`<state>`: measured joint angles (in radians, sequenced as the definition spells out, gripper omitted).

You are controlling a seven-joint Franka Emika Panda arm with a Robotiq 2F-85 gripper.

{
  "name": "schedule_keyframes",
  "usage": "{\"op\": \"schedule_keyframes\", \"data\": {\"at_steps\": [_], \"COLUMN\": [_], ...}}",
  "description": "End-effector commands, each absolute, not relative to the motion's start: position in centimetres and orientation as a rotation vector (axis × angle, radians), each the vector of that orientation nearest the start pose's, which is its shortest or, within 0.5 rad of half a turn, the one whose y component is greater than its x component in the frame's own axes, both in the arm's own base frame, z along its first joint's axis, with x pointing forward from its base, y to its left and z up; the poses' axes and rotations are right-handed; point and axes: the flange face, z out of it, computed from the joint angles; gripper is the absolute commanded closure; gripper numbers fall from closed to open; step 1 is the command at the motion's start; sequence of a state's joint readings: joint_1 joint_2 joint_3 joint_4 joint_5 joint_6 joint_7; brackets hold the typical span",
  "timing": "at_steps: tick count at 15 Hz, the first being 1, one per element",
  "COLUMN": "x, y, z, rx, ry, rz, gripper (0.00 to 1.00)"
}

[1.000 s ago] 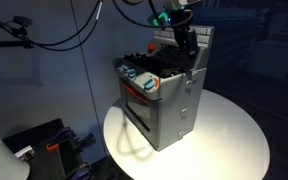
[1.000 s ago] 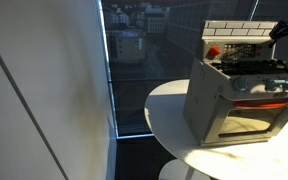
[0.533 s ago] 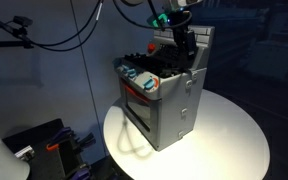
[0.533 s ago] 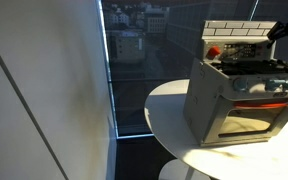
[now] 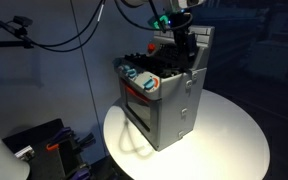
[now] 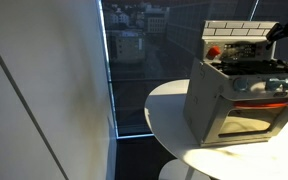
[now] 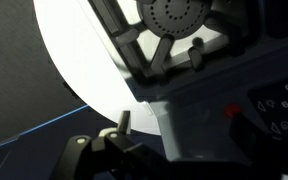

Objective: Press a button on the toy stove

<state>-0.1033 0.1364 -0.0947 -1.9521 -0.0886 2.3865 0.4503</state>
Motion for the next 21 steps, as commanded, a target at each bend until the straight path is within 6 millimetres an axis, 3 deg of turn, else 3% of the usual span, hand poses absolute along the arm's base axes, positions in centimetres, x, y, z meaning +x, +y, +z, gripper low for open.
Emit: {"op": "schedule_keyframes", "data": {"at_steps": [1,21], "x": [61.25,62.19], "y": [-12.18,-11.45], "z": [44.70,44.10], "rx": [-3.004,-3.007], "ry": [0.930,0.899], "rz": [-0.490,-0.478], "gripper": [0.00,0.00]}}
